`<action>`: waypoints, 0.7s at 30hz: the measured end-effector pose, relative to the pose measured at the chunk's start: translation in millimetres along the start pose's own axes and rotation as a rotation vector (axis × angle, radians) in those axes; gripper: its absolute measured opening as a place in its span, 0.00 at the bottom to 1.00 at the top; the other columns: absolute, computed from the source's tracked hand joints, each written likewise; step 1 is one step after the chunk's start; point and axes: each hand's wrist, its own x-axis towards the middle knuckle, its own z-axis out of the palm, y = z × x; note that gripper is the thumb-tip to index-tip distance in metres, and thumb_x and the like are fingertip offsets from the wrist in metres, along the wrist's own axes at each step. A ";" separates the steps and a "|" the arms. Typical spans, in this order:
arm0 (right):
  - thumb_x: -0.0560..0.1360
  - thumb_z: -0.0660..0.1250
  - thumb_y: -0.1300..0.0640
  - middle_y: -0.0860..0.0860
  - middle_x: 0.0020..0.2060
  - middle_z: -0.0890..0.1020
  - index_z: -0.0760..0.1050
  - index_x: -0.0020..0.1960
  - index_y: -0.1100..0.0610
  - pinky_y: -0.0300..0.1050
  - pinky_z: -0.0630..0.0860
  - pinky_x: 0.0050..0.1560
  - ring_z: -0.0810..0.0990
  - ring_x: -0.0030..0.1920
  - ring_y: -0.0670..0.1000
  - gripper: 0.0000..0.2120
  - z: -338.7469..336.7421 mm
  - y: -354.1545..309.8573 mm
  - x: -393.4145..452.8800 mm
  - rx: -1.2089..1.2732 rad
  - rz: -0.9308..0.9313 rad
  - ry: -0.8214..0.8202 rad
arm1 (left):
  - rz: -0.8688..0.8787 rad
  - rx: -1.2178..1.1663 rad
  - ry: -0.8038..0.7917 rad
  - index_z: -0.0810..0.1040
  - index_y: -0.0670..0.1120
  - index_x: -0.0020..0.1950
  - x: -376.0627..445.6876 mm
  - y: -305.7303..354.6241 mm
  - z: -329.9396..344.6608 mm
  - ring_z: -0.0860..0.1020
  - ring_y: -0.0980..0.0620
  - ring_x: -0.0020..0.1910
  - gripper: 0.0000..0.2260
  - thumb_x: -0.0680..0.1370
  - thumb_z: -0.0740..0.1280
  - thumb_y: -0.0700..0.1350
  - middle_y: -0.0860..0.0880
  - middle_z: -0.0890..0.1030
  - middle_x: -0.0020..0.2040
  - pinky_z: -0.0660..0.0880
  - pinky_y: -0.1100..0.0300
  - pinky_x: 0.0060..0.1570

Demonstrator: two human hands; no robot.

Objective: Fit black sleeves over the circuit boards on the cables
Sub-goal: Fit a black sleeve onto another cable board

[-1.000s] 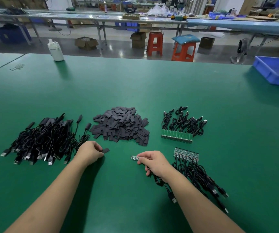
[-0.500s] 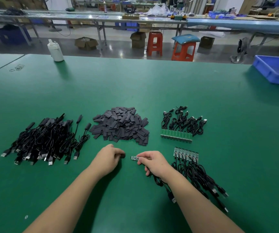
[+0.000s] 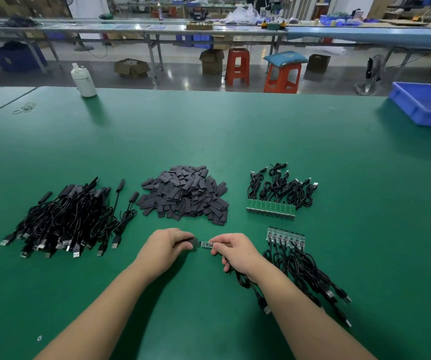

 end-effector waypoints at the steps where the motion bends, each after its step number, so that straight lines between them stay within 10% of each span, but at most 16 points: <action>1: 0.81 0.64 0.62 0.51 0.42 0.83 0.79 0.57 0.54 0.41 0.77 0.31 0.74 0.27 0.44 0.08 0.3 0.2 0.0 0.004 0.000 0.001 | -0.010 -0.090 0.031 0.84 0.50 0.58 -2.4 0.8 0.8 0.79 0.57 0.49 0.11 0.77 0.72 0.48 0.55 0.84 0.51 0.72 0.70 0.52; 12: 0.81 0.64 0.61 0.49 0.41 0.84 0.79 0.58 0.55 0.42 0.78 0.32 0.74 0.28 0.45 0.09 -1.0 2.6 0.5 0.020 0.009 -0.001 | 0.023 -0.175 0.134 0.85 0.51 0.54 -9.9 8.2 10.0 0.77 0.68 0.43 0.08 0.75 0.74 0.45 0.61 0.82 0.43 0.67 0.79 0.45; 21: 0.81 0.64 0.62 0.50 0.41 0.83 0.79 0.57 0.55 0.41 0.77 0.31 0.74 0.28 0.45 0.08 -1.8 2.7 0.6 0.023 0.011 -0.009 | 0.043 -0.101 0.104 0.84 0.51 0.58 -10.0 6.9 12.3 0.80 0.58 0.48 0.11 0.76 0.73 0.47 0.55 0.85 0.50 0.75 0.64 0.53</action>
